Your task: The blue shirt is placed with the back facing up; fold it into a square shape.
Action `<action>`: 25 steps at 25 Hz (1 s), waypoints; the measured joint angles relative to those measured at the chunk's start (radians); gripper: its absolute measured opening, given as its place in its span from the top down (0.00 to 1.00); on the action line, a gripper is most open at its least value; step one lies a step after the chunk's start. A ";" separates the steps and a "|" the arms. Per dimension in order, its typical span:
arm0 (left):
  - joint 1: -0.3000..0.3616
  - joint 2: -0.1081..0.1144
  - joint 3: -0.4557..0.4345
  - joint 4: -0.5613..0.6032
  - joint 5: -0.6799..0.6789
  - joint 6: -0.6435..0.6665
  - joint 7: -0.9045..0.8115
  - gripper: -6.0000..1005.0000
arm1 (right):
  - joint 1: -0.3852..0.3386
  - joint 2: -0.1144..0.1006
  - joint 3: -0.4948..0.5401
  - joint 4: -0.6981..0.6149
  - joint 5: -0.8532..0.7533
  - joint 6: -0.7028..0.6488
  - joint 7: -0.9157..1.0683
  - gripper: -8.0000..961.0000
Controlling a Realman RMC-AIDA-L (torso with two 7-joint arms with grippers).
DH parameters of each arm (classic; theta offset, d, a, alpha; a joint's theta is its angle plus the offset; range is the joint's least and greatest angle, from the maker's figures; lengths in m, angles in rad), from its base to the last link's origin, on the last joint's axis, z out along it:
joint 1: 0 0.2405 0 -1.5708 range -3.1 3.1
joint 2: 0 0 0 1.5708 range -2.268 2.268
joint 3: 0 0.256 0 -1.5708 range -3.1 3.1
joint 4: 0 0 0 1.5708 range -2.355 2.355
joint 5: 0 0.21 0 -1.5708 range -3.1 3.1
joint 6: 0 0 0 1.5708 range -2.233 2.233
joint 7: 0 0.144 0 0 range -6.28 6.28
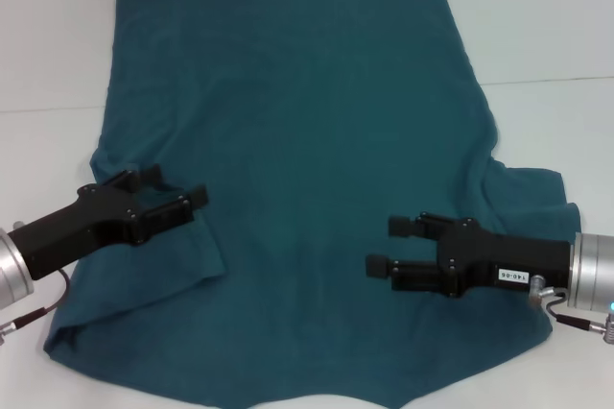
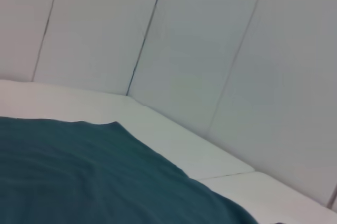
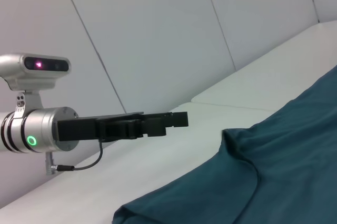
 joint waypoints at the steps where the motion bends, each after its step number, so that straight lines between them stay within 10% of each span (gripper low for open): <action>1: -0.001 0.000 0.000 -0.001 0.000 -0.006 0.001 0.06 | 0.001 0.000 0.000 0.000 0.000 0.000 0.000 0.05; 13: 0.031 -0.001 -0.067 -0.042 -0.065 -0.081 0.001 0.07 | 0.009 -0.008 0.009 -0.008 0.015 0.029 0.035 0.05; 25: 0.088 0.003 -0.039 -0.043 0.000 0.079 0.067 0.07 | -0.011 -0.062 0.057 -0.099 0.018 0.034 0.236 0.05</action>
